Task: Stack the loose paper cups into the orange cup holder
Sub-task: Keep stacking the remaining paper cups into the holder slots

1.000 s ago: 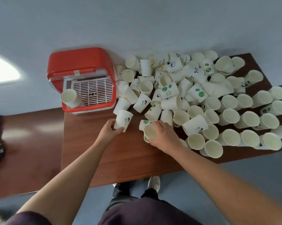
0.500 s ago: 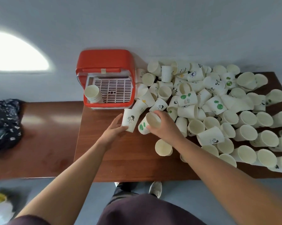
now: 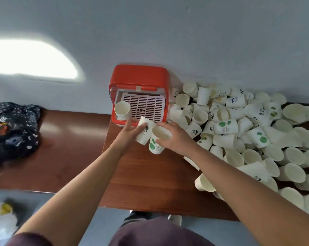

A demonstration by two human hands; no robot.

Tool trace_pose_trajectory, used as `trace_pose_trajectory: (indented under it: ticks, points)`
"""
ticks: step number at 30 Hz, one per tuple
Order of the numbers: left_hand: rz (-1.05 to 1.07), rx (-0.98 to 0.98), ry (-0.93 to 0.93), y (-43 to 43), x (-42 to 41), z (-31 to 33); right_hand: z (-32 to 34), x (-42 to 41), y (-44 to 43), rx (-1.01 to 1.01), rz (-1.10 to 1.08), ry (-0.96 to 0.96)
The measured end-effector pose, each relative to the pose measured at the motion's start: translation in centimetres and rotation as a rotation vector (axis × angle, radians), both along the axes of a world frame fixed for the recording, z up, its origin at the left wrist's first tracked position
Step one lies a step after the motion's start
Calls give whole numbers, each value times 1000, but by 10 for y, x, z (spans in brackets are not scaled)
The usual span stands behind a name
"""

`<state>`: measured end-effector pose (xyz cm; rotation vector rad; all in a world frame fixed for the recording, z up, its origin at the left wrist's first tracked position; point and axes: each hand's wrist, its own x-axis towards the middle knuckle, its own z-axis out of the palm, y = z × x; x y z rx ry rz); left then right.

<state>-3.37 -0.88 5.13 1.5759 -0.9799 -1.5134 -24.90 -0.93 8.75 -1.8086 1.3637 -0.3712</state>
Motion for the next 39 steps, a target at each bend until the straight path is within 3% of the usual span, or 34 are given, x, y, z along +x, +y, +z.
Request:
trace_pose_trajectory:
  ticks: [6, 13, 19, 26, 31, 39]
  points:
    - [115, -71, 113, -22, 57, 12, 12, 35, -35, -67, -110, -82]
    - [280, -220, -10, -53, 100, 23, 12, 71, -71, -149, -227, -130]
    - [80, -249, -242, -81, 114, 1, -4, 93, -85, -198, -266, -117]
    - [-10, -346, -548, -104, 107, -19, -15, 105, -91, -320, -337, -120]
    - [-171, -289, -718, -102, 120, -41, -14, 114, -95, -379, -336, -112]
    - [-287, -236, -726, -105, 132, -45, -23, 145, -99, -412, -258, -58]
